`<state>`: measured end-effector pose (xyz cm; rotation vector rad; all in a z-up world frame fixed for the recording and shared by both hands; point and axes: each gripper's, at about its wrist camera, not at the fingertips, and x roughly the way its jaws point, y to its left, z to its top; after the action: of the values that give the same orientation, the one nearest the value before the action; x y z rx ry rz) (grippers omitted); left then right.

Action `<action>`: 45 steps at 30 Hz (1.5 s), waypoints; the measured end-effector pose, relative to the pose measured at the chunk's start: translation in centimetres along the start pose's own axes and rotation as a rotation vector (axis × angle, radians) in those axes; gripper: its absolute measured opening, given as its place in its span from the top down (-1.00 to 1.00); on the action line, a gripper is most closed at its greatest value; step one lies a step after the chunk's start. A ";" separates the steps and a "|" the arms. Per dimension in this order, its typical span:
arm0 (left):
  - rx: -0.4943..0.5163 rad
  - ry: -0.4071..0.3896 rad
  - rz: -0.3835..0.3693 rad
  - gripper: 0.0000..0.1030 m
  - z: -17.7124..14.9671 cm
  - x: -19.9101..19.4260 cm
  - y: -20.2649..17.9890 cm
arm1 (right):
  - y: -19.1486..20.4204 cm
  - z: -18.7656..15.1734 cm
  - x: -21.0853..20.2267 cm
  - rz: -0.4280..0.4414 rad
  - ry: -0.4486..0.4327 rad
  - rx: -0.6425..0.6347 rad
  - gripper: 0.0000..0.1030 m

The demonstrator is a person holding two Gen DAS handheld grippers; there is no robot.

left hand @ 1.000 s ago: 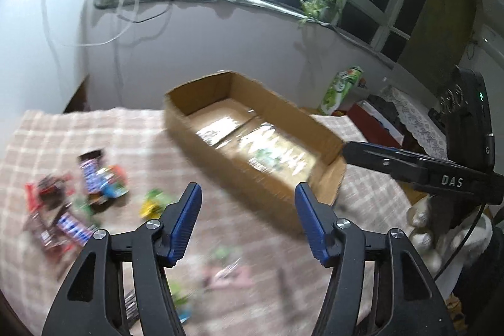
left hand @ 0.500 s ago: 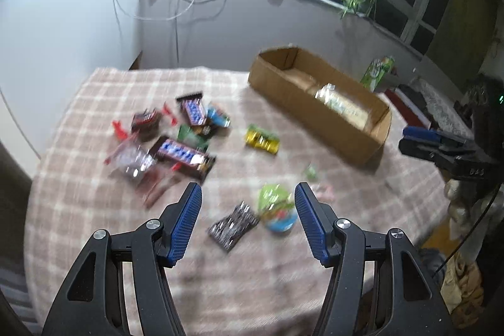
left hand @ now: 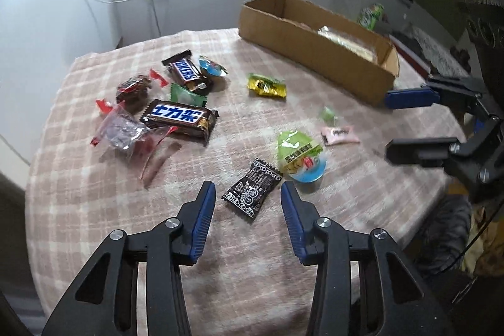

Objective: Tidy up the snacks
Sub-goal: 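Grasp the black candy packet with the left gripper while the right grasps the green jelly cup, then carry both snacks into the box and open both grippers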

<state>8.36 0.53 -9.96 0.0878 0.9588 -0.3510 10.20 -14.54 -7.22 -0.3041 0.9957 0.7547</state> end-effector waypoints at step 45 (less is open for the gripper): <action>0.044 0.036 -0.050 0.53 0.9 3.0 1.0 | -0.7 2.4 4.9 0.029 0.084 -0.009 0.33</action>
<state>10.92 0.50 -11.95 0.1110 0.9898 -0.4176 13.77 -11.57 -10.16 -0.3321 1.0784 0.7785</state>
